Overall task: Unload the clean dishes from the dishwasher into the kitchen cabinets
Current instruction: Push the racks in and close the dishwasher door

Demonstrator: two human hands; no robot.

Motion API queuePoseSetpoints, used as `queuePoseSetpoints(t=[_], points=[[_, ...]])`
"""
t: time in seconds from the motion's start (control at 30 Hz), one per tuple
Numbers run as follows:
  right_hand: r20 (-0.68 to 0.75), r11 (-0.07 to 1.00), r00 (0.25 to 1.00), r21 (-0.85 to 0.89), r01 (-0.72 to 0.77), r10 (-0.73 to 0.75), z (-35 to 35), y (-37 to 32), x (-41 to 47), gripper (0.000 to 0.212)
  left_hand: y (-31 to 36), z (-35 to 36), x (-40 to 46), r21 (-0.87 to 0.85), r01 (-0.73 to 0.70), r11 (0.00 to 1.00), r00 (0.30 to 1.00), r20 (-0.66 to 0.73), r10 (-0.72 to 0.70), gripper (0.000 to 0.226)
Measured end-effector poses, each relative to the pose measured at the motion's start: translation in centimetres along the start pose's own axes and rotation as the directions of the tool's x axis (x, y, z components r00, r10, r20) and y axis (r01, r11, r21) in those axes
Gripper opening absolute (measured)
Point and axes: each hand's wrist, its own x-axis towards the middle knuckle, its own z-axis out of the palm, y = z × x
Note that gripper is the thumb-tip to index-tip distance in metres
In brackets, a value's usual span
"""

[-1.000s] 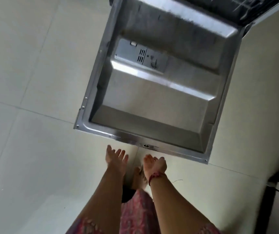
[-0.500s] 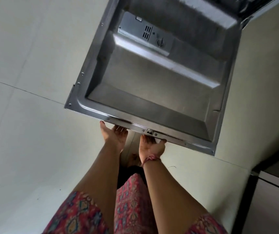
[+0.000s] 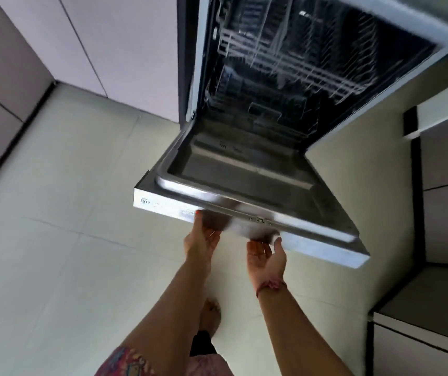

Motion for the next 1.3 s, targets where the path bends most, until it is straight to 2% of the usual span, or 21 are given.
queuePoseSetpoints(t=[0.07, 0.13, 0.2, 0.3, 0.37, 0.47, 0.53, 0.63, 0.7, 0.8, 0.87, 0.97, 1.07, 1.1, 1.13, 1.23, 1.27, 1.3], points=[[0.061, 1.000, 0.998, -0.007, 0.001, 0.000, 1.8, -1.8, -1.7, 0.030, 2.3, 1.8, -2.2, 0.156, -0.065, 0.986, 0.997, 0.040, 0.060, 0.023], [0.109, 1.000, 0.994, -0.008, 0.001, 0.000, 3.4, -3.5, -3.2, 0.024, 4.2, 3.3, -3.6, 0.281, -0.136, 0.950, 0.988, 0.103, 0.111, 0.014], [0.147, 1.000, 0.989, 0.000, 0.014, -0.014, 5.4, -5.3, -4.5, 0.025, 5.9, 4.9, -4.7, 0.480, -0.262, 0.837, 0.963, 0.188, 0.193, 0.014], [0.196, 0.999, 0.980, 0.021, 0.034, -0.037, 8.3, -7.7, -5.6, 0.024, 8.3, 7.7, -6.1, 0.736, -0.433, 0.521, 0.901, 0.331, 0.281, 0.010], [0.243, 0.998, 0.968, -0.008, 0.064, -0.061, 10.4, -9.5, -6.1, 0.020, 10.1, 9.7, -6.6, 0.817, -0.487, 0.308, 0.861, 0.391, 0.325, 0.024], [0.323, 0.984, 0.940, -0.101, 0.147, -0.108, 13.8, -12.4, -6.8, 0.013, 12.9, 12.5, -6.9, 0.830, -0.558, -0.017, 0.754, 0.515, 0.408, 0.038], [0.394, 0.958, 0.908, -0.178, 0.225, -0.140, 16.4, -14.4, -6.9, 0.011, 14.4, 14.6, -7.1, 0.794, -0.583, -0.174, 0.667, 0.590, 0.456, 0.041], [0.445, 0.890, 0.874, -0.293, 0.348, -0.195, 19.9, -16.5, -6.5, 0.012, 16.2, 17.6, -7.5, 0.741, -0.536, -0.403, 0.525, 0.668, 0.528, 0.042], [0.456, 0.761, 0.847, -0.436, 0.480, -0.273, 22.2, -17.8, -5.7, 0.010, 17.2, 20.0, -7.8, 0.706, -0.489, -0.513, 0.454, 0.707, 0.542, 0.044], [0.514, 0.401, 0.745, -0.631, 0.664, -0.424, 25.4, -19.3, -4.4, 0.011, 18.7, 23.3, -8.1, 0.674, -0.445, -0.589, 0.392, 0.738, 0.549, 0.052], [0.566, 0.152, 0.657, -0.689, 0.709, -0.498, 27.4, -20.6, -3.9, 0.018, 20.0, 25.7, -8.0, 0.647, -0.445, -0.619, 0.336, 0.761, 0.554, 0.063], [0.601, -0.156, 0.539, -0.740, 0.655, -0.590, 29.8, -23.0, -3.2, 0.024, 22.0, 29.2, -7.5, 0.593, -0.390, -0.705, 0.289, 0.805, 0.518, 0.082], [0.681, -0.512, 0.423, -0.731, 0.451, -0.598, 31.5, -25.2, -2.1, 0.030, 24.2, 32.4, -6.5, 0.546, -0.343, -0.764, 0.307, 0.834, 0.458, 0.096], [0.705, -0.584, 0.364, -0.708, 0.397, -0.608, 31.9, -25.6, -1.6, 0.031, 24.9, 33.2, -6.1, 0.528, -0.318, -0.788, 0.323, 0.841, 0.433, 0.100], [0.717, -0.609, 0.300, -0.695, 0.382, -0.630, 32.4, -26.0, -1.3, 0.033, 25.6, 33.8, -5.7, 0.507, -0.292, -0.811, 0.340, 0.847, 0.408, 0.103], [0.748, -0.659, 0.115, -0.637, 0.399, -0.653, 34.8, -27.9, -0.3, 0.067, 27.8, 35.7, -4.6, 0.459, -0.244, -0.855, 0.365, 0.860, 0.357, 0.109], [0.786, -0.705, 0.089, -0.593, 0.390, -0.611, 35.4, -28.7, 0.2, 0.081, 28.4, 36.2, -4.3, 0.448, -0.235, -0.862, 0.372, 0.861, 0.346, 0.109], [0.825, -0.744, 0.102, -0.548, 0.383, -0.555, 35.9, -29.6, 0.5, 0.093, 28.9, 36.8, -4.2, 0.434, -0.230, -0.871, 0.378, 0.865, 0.331, 0.109]])
